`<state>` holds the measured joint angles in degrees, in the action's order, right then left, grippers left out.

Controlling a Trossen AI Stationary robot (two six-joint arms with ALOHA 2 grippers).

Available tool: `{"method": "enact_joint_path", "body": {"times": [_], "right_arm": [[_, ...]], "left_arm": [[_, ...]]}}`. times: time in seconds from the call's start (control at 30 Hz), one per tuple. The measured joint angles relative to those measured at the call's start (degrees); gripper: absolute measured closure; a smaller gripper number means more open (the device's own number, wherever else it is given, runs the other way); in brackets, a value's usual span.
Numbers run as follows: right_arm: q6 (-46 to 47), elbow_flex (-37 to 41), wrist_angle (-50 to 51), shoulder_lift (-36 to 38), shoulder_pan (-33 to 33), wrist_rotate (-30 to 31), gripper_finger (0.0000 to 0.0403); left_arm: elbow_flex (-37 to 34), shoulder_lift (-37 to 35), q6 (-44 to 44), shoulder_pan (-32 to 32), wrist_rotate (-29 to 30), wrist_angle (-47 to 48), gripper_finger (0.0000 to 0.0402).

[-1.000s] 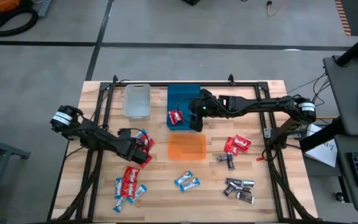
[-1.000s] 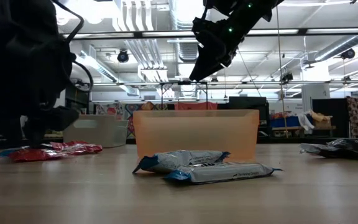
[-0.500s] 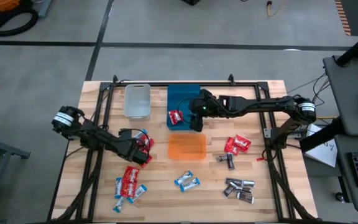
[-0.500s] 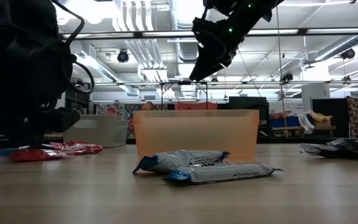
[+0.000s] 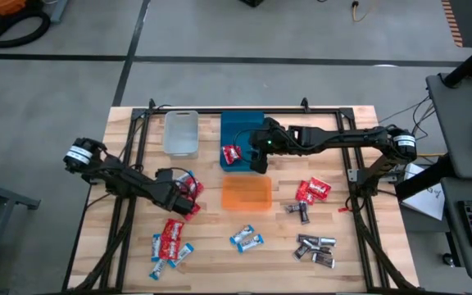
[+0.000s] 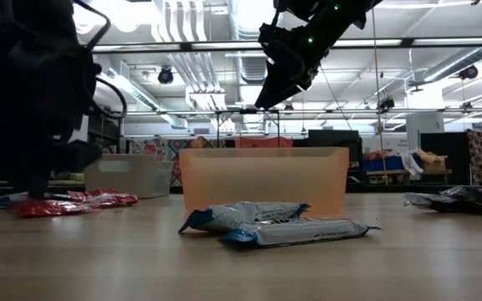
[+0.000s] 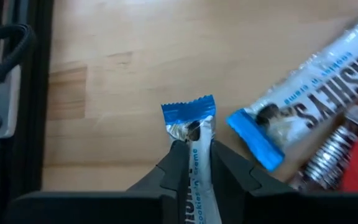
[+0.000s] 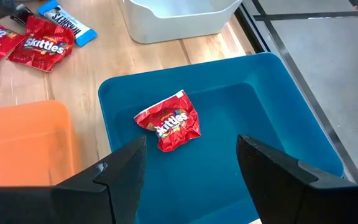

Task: Sort candy
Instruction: Put the blue chocolate bar into the gray bin

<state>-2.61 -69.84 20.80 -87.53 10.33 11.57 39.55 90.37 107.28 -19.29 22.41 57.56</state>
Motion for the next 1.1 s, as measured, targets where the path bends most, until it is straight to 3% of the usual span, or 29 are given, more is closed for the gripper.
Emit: {"method": "enact_joint_path", "body": {"times": [0.27, 0.73, 1.1], "right_arm": [[-0.1, 0.0, 0.0, 0.0, 0.0, 0.0, 0.0165], [-0.4, 1.9, 0.0, 0.5, -0.4, 0.0, 0.0165], [-2.7, 6.1, -3.5, 5.7, -0.6, 0.0, 0.0165]], "left_arm": [[0.0, -5.1, -4.2, 0.0, 0.3, 0.1, 0.0396], [0.3, -12.1, -12.6, -0.2, 0.8, 0.5, 0.0401], [9.1, -22.7, -33.5, 0.5, 14.1, 0.3, 0.0401]]}}
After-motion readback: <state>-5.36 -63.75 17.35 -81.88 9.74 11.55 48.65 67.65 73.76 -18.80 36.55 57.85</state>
